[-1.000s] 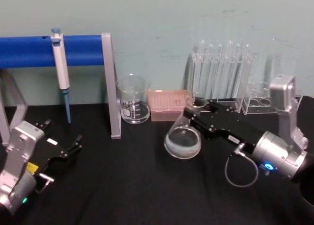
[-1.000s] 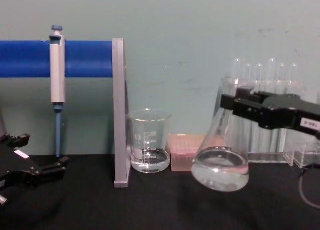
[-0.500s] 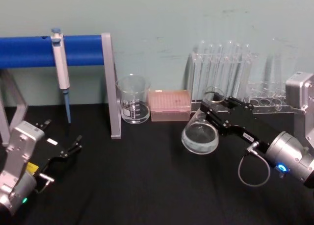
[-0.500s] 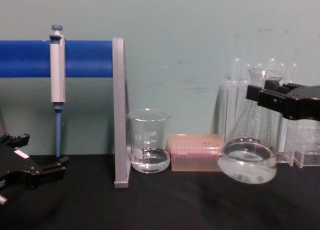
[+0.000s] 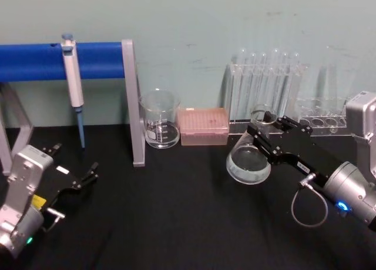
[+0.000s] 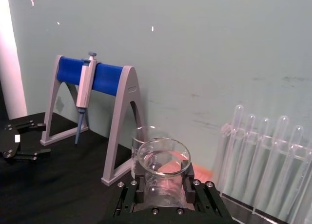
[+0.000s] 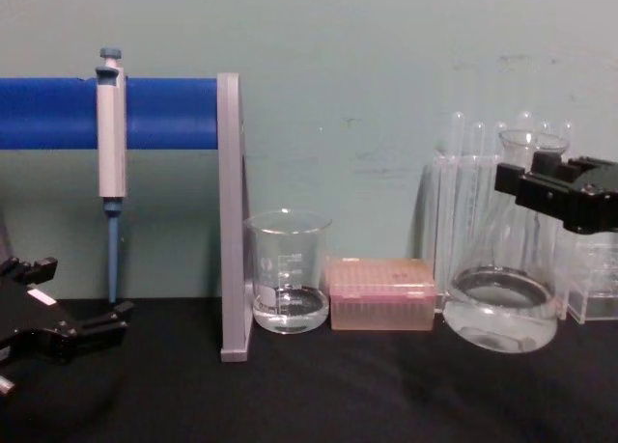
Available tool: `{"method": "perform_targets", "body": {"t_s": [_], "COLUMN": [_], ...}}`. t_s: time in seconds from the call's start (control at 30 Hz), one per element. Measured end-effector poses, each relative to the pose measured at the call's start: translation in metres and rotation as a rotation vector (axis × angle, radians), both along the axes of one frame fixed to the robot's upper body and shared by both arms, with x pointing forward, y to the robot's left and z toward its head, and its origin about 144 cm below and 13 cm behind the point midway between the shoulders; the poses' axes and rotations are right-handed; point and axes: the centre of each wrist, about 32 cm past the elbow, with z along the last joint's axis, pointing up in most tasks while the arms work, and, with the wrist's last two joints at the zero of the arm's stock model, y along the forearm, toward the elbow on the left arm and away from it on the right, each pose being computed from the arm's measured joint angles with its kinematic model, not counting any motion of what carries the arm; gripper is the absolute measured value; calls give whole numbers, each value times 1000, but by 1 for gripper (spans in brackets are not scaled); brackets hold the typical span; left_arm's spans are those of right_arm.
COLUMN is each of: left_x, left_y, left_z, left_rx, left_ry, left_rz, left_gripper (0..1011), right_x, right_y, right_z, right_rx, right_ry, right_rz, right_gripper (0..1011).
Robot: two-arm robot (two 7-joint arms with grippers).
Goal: Grasp the erlenmeyer flask with one hand, shake it three times, then place it back.
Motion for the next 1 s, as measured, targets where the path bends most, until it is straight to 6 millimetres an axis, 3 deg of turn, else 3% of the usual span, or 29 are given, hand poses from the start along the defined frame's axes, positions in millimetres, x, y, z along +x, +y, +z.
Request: {"method": "perform_targets", "body": {"t_s": [0.63,1.0], "left_x": [0,0], "left_y": [0,0], "left_z": [0,0], "left_rx": [0,0], "left_ry": [0,0], "left_rz": [0,0], "left_gripper": [1001,1001], "right_x": [-2,1], "right_y": [5,12], "right_z": [0,-1], "right_rx": [0,-9], "right_ry": [-13,-17], "right_rz": [-31,38], "right_gripper": [453,453]}}
